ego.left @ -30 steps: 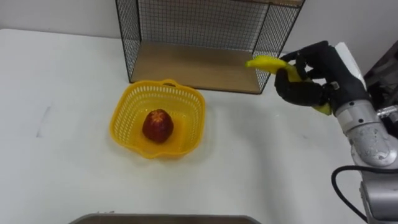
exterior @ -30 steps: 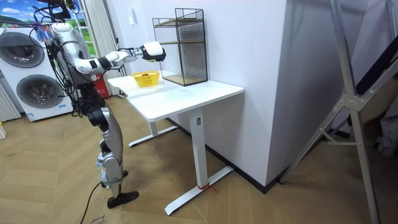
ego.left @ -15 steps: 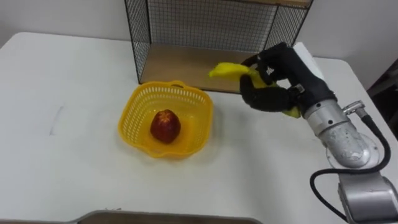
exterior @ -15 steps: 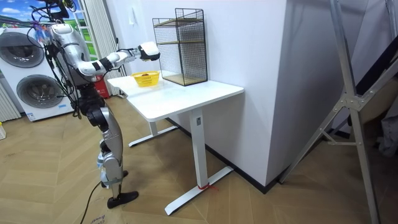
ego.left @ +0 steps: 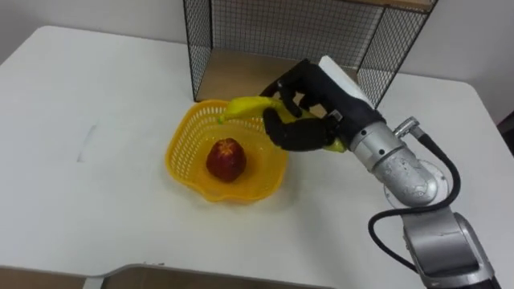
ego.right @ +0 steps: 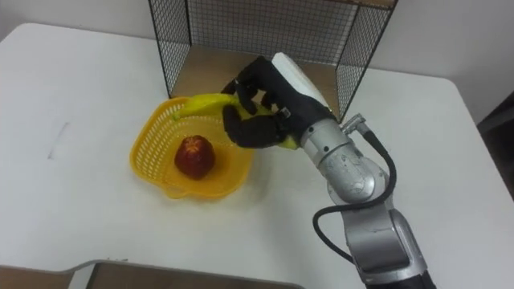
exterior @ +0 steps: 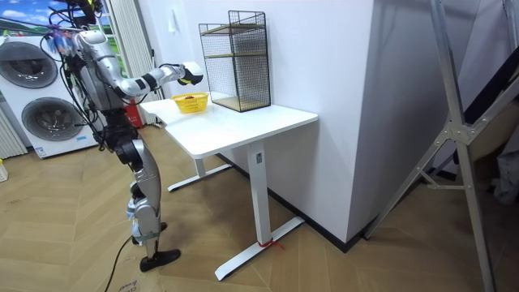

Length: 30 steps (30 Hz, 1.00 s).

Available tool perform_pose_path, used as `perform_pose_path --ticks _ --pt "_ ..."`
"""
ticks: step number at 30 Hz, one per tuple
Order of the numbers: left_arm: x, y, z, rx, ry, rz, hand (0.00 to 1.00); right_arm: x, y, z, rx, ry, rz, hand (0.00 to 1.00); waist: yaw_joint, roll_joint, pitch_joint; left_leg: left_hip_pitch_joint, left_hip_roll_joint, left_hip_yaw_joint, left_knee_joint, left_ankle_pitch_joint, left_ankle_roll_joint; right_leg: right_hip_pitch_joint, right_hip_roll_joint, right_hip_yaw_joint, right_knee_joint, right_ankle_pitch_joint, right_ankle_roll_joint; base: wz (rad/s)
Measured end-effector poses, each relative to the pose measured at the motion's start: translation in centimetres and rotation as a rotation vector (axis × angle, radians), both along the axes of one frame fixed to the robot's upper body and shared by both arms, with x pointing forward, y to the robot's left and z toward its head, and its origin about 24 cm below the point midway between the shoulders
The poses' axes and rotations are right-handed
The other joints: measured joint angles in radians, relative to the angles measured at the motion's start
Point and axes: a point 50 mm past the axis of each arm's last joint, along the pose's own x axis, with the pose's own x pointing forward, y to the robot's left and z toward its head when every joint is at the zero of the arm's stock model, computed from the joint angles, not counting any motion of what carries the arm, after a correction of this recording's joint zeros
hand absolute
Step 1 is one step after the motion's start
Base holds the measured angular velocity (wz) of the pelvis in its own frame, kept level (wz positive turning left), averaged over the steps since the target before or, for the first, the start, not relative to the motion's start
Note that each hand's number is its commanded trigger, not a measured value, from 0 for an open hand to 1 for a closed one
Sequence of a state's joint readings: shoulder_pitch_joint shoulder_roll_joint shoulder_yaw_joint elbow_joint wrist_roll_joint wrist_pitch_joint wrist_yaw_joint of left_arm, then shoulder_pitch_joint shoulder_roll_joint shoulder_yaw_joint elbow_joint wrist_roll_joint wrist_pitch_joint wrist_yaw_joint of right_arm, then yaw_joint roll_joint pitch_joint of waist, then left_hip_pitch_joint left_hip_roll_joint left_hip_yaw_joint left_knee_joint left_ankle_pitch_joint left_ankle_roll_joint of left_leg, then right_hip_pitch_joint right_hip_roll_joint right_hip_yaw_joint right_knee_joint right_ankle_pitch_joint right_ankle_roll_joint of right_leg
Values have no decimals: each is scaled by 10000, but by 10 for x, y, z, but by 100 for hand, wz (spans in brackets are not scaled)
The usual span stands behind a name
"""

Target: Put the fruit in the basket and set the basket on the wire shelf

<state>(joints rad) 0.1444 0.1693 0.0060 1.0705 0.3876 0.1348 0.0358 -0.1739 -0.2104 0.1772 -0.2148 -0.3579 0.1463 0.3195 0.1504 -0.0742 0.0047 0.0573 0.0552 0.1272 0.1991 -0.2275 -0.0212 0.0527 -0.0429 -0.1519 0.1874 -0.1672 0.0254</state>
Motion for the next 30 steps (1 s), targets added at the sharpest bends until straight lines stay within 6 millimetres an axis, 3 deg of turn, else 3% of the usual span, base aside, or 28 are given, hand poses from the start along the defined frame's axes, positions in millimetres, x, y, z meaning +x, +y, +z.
perform_pose_path --ticks 6,10,11,12,13,30 --pt "5 0 1 -34 -12 -2 0 5 3 2 116 54 -66 100 20 -26 98 -118 1 -88 50 1 0 -32 -6 -135 -25 0 0 3" --pt "10 -1 1 -33 -131 -32 0 5 3 1 127 131 -96 100 94 -24 99 -140 1 -115 48 1 -1 -41 -4 -159 -25 0 0 1" --pt "10 -1 1 -30 -149 -38 0 5 3 1 126 153 -114 86 125 -26 98 -141 1 -123 45 1 -1 -42 -4 -166 -23 0 0 0" --pt "11 -1 1 -24 -156 -38 0 5 3 1 126 161 -121 35 149 -26 98 -141 1 -129 40 0 -1 -41 -4 -179 -23 0 0 0" --pt "10 -1 1 -14 -157 -38 0 5 2 1 125 166 -124 0 172 -25 98 -143 1 -143 40 1 -1 -41 -3 -188 -22 0 0 0" --pt "9 -1 1 7 -128 -9 0 11 1 -3 8 384 -242 0 215 53 56 -144 -5 -240 69 6 -5 -25 -33 -446 -25 0 0 1"
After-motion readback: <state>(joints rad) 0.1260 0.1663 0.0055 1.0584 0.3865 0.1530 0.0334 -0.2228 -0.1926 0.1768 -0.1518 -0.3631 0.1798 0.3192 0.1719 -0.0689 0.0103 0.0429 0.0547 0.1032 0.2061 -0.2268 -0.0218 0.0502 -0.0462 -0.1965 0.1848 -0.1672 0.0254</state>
